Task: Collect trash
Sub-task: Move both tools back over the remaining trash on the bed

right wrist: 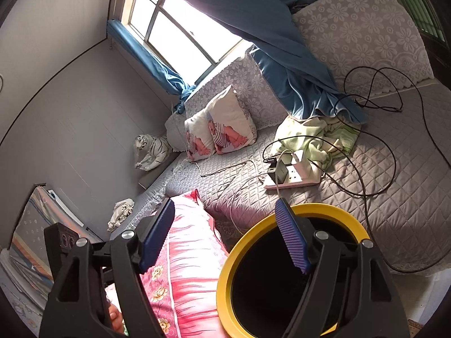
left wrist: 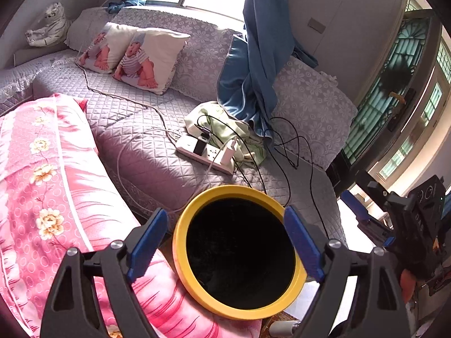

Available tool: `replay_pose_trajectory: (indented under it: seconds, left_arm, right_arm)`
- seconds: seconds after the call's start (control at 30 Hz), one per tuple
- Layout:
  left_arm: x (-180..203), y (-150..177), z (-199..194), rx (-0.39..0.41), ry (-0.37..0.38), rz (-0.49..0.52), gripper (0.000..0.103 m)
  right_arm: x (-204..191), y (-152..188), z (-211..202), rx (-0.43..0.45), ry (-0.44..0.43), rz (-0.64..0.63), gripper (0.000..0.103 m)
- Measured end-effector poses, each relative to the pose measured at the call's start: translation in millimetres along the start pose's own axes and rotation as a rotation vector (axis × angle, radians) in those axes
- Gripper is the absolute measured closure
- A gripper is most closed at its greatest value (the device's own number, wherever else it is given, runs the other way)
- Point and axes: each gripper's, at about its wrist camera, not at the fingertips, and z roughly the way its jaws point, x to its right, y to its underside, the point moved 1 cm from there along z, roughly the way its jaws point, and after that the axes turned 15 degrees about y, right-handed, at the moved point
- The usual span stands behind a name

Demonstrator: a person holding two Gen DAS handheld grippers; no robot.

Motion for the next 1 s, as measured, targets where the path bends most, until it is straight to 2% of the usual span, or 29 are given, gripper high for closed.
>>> replay_pose_trajectory:
  seconds: [0.07, 0.23, 0.33, 0.4, 0.5, 0.57, 0.7, 0.8, 0.9, 1.0]
  left_arm:
    - [5.1, -7.2, -29.2, 0.067, -0.027, 0.019, 0.011]
    - [10.9, -25.5, -102.1, 0.176, -0.123, 0.045, 0.008]
    - [10.7, -29.1, -151.0, 0.244, -0.188, 0.068, 0.008]
    - [11.9, -24.8, -186.4, 0.305, -0.259, 0.118, 0.008]
    - [15.0, -12.7, -232.2, 0.367, -0.450, 0.213, 0.008]
    - [9.4, -3.2, -259.5, 0.381, -0.530, 0.216, 0.008]
    - [-16.3, 22.6, -311.5, 0.395, -0.601, 0.120, 0.008]
    - [-27.8, 52.1, -341.4, 0.411, -0.654, 0.077, 0.008]
    - [-35.5, 84.5, -359.4, 0.363, -0.680, 0.060, 0.008]
    - [-41.4, 121.5, -363.3, 0.304, -0.687, 0.039, 0.008]
  right_arm:
    - [-14.9, 1.8, -6.1, 0.020, -0.024, -0.036, 0.025]
    - [-55.7, 10.1, -21.7, 0.077, -0.115, -0.106, 0.009]
    - [-84.4, 19.2, -31.4, 0.112, -0.167, -0.175, 0.008]
    - [-104.7, 28.0, -38.3, 0.141, -0.217, -0.226, 0.008]
    - [-136.3, 45.0, -43.9, 0.151, -0.279, -0.328, 0.008]
    - [-156.1, 58.4, -45.1, 0.153, -0.309, -0.392, 0.008]
    - [-194.2, 91.2, -46.1, 0.139, -0.337, -0.531, 0.008]
    - [-219.4, 119.8, -47.1, 0.107, -0.407, -0.627, 0.008]
    - [-239.4, 147.8, -47.3, 0.083, -0.467, -0.698, 0.008]
    - [-251.8, 171.4, -43.8, 0.019, -0.518, -0.749, 0.008]
